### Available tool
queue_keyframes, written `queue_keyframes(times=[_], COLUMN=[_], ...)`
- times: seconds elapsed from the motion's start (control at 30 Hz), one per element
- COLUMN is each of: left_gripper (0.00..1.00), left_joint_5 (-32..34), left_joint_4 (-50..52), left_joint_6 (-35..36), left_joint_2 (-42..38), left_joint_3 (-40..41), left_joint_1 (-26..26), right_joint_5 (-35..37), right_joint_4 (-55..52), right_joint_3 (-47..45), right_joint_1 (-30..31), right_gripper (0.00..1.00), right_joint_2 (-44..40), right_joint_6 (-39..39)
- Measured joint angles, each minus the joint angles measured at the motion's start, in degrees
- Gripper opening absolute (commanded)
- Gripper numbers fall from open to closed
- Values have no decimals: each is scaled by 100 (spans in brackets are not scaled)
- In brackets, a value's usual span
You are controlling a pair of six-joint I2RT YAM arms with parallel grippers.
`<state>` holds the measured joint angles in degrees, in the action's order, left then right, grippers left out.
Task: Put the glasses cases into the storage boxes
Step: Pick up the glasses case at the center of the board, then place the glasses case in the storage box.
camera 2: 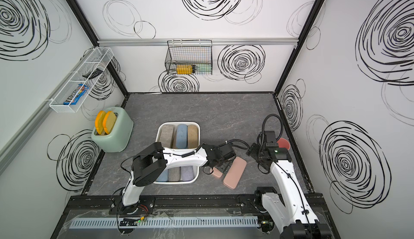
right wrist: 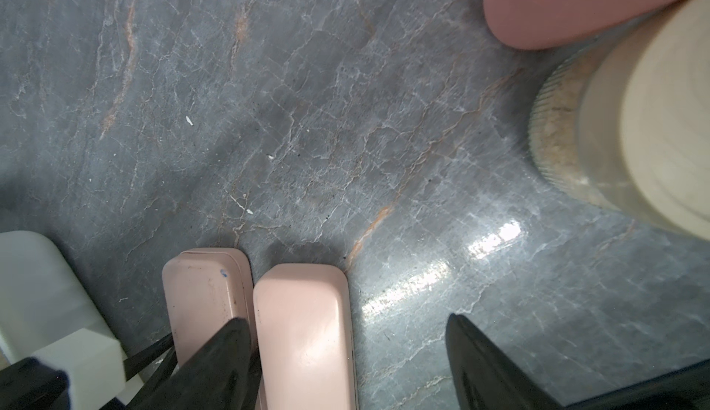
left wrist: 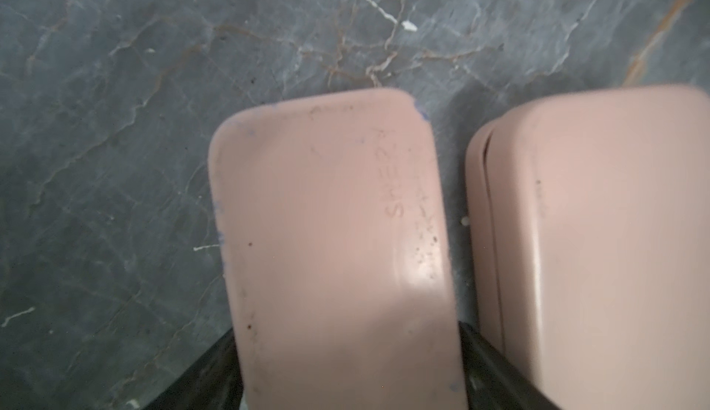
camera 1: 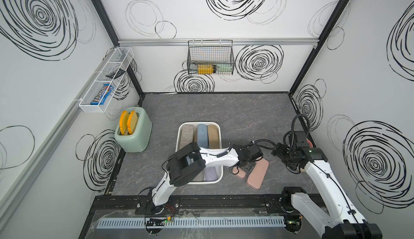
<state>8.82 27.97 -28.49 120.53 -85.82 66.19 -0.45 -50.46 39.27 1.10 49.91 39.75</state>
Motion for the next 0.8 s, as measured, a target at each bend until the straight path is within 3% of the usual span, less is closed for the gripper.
queue_keyframes(times=[0.23,0.4,0.6,0.8], left_gripper=[75,73,74,75], left_joint_5=[-90,-79,140,131], left_joint_4=[70,153,153,227], left_joint_6=[-109,-175,-339,-629], left_joint_2=[-201,-787,-2452,-4572], left_joint_3=[-61,-232,208,1829], left_joint_1=[0,-22,-310,-1567], right_joint_5=[0,-24,-122,-208], right_joint_4=[17,15,17,26], right_joint_3=[-2,0,11,13], right_joint_1=[-7,-9,-17,310], right_gripper=[83,83,82,81], right_joint_2=[-4,-4,-28,-42], right_joint_6=[0,-15,-28,50])
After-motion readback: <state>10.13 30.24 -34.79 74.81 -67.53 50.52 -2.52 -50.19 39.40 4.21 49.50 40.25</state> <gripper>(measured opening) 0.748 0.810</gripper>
